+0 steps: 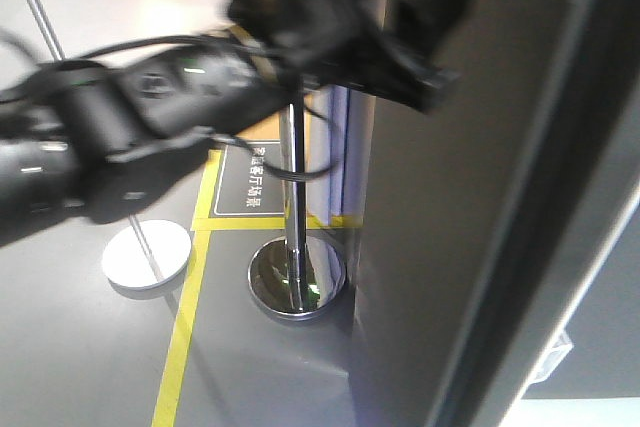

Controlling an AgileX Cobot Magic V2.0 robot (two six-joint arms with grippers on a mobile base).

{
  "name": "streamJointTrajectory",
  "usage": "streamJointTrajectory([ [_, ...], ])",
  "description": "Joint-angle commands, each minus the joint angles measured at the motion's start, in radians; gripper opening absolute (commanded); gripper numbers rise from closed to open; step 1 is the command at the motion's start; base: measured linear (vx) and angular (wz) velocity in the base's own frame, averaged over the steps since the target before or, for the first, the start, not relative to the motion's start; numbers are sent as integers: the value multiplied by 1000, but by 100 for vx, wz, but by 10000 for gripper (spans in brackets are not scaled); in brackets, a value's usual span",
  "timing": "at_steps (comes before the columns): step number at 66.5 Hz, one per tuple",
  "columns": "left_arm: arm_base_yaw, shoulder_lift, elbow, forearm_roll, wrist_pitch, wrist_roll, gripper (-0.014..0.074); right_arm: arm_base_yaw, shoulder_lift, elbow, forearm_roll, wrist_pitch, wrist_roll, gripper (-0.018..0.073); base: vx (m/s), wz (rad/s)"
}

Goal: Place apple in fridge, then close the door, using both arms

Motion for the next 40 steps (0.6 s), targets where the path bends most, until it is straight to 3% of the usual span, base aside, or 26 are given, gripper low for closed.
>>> streamJointTrajectory([
  [1,-27,18,-95,29,-26,-41,504,-4,10,-20,-24,-65,-1,546,0,0],
  [26,-83,243,-411,28,159,-69,504,-4,10,-20,-24,-65,-1,546,0,0],
  [40,-86,258,-479,29,267,-67,504,-4,10,-20,-24,-65,-1,546,0,0],
])
